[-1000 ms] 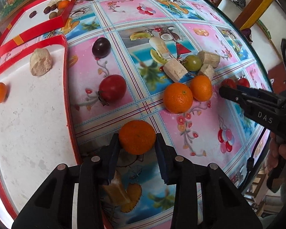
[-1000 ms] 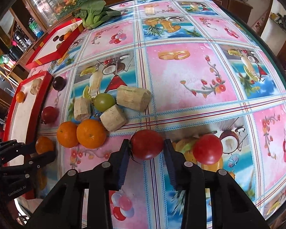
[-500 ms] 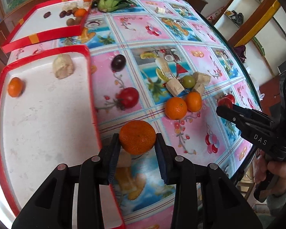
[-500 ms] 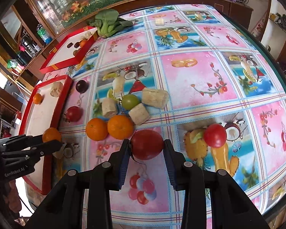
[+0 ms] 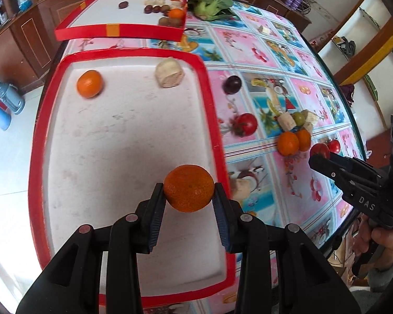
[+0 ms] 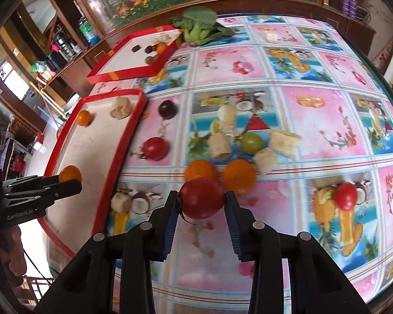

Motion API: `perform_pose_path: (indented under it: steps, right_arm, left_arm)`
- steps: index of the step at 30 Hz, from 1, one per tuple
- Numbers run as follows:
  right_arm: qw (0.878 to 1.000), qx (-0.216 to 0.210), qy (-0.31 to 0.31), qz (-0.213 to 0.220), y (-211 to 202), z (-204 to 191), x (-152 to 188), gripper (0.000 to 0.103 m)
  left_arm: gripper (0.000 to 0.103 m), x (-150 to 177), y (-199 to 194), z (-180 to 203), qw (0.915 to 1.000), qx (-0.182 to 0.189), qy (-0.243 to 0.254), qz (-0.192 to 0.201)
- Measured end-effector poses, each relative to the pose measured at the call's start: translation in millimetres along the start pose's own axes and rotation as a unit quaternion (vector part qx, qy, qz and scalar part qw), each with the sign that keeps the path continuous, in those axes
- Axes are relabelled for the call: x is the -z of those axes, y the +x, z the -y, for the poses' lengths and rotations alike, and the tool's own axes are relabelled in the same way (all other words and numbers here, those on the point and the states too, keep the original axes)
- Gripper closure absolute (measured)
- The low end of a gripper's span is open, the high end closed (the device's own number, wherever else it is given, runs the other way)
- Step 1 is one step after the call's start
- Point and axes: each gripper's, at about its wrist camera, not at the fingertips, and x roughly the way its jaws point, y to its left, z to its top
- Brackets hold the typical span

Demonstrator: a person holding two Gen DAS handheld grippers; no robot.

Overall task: Organize fruits
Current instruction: 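Carry the orange into the white tray and open the left tool while the right tool carries the tomato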

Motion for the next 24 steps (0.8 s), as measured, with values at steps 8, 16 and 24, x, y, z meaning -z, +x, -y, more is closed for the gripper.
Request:
perform_pose_path:
  steps: [8, 16, 24]
  right_arm:
    - [0.999, -0.034, -0.039, -0.011, 10.8, -50.2, -4.2, 0.067]
    - [0.996, -0.068, -0.057, -0.022, 24.6, -91.4, -18.5, 0.067]
    - [0.995, -0.088, -0.041, -0.029, 52.7, -112.9, -40.6, 0.067]
  left_arm:
    - [0.069, -15.0, -3.0, -18.7, 0.9999, -0.013, -0.003, 0.009]
    - [0.069, -44.3, -0.3, -45.8, 0.9994, 0.003, -0.032, 0.012]
    - [0.069, -79.4, 11.5, -57.4, 0.9994, 0.002, -0.03, 0.015]
